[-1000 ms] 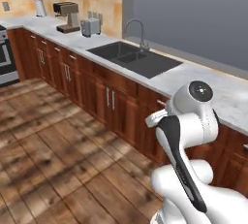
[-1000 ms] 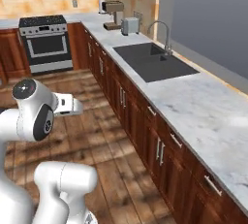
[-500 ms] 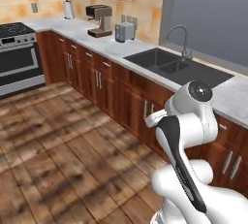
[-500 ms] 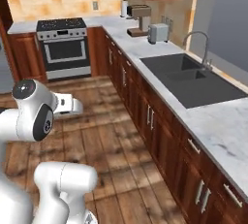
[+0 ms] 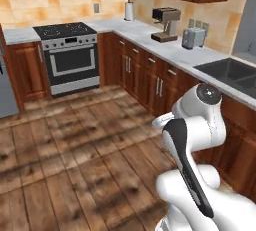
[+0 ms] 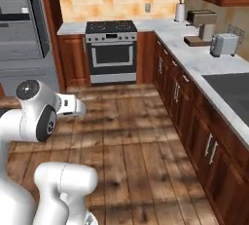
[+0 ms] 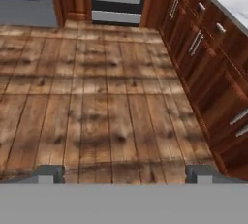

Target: Pick the apple and kiwi from the fridge and place them on the plate next to the blender to make a fruit smoothie.

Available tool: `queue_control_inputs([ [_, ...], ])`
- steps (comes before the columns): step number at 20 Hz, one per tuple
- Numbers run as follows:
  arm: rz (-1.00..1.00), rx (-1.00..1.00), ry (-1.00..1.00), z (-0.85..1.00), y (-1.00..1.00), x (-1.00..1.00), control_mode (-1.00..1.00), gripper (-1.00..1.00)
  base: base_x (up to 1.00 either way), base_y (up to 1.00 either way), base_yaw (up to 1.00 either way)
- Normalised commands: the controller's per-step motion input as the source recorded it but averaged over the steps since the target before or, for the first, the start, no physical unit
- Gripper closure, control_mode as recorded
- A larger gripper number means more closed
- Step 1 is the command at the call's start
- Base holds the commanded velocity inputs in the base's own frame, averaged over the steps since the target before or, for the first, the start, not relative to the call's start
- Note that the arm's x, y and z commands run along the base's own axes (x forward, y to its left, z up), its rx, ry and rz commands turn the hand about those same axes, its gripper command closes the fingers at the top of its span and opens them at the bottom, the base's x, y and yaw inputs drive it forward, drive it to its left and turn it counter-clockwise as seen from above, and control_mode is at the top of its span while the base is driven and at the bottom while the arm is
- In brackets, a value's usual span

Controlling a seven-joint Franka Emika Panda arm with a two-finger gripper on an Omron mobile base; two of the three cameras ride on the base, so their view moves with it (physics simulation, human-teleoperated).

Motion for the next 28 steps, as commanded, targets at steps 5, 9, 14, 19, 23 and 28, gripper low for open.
queue_control_inputs([
  [5, 0.00, 0.00, 0.00, 0.00, 0.00, 0.00, 1.00, -1.00, 0.72, 1.00, 0.49],
  [9, 0.00, 0.00, 0.00, 0.00, 0.00, 0.00, 1.00, -1.00, 1.00, 0.97, 0.19],
  [14, 0.00, 0.00, 0.00, 0.00, 0.00, 0.00, 1.00, -1.00, 1.00, 0.76, 0.02],
  [19, 0.00, 0.00, 0.00, 0.00, 0.00, 0.00, 1.00, -1.00, 1.00, 0.33, -0.02],
  [23, 0.00, 0.00, 0.00, 0.00, 0.00, 0.00, 1.00, -1.00, 1.00, 0.04, -0.03],
  [28, 0.00, 0.00, 0.00, 0.00, 0.00, 0.00, 1.00, -1.00, 1.00, 0.43, 0.00],
])
